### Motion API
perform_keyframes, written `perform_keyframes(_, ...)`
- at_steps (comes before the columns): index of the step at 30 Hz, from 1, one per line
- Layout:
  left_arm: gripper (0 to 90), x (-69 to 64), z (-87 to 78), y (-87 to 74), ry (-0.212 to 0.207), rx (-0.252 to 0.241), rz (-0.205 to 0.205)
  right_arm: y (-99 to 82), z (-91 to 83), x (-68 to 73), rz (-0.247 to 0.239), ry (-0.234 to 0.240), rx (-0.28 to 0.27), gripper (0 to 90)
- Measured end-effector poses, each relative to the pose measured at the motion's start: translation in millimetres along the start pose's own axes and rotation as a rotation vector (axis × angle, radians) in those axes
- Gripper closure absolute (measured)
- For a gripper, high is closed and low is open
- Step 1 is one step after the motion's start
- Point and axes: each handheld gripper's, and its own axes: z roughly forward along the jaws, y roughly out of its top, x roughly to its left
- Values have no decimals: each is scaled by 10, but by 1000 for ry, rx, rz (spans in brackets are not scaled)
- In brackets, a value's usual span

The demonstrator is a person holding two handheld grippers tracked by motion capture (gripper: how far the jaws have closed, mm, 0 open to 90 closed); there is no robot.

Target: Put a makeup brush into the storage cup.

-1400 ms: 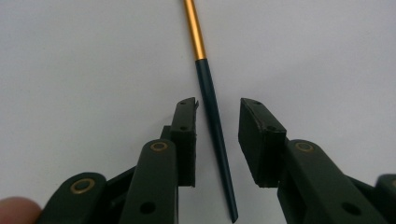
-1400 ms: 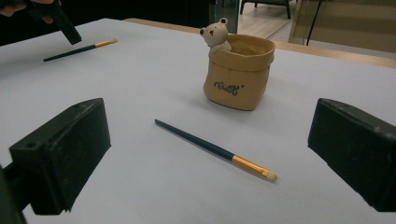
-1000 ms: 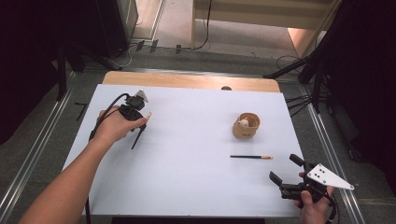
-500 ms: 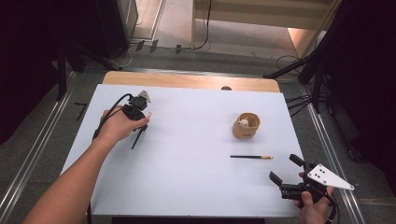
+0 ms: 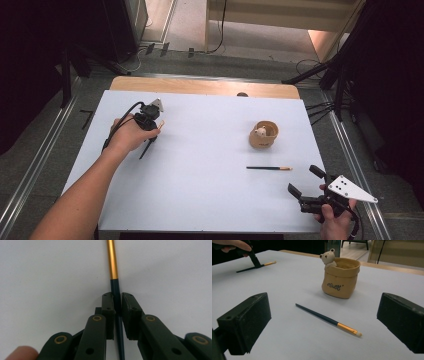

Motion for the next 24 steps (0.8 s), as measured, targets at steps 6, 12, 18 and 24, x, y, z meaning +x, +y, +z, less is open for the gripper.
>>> perform_keyframes(6, 847, -46, 2, 3, 22, 1, 40, 1, 4, 1, -1, -1, 1, 0)
perform_keyframes(12, 851, -27, -2, -1, 11, -2, 49, 2, 7, -1, -5, -2, 3, 0)
perform_keyframes(18, 854, -10, -39, 5, -4, -25, 36, -2, 9, -10, 3, -6, 4, 0)
perform_keyframes(24, 854, -5, -156, 5, -55, -90, 25, 0, 2, 0, 1, -5, 5, 0)
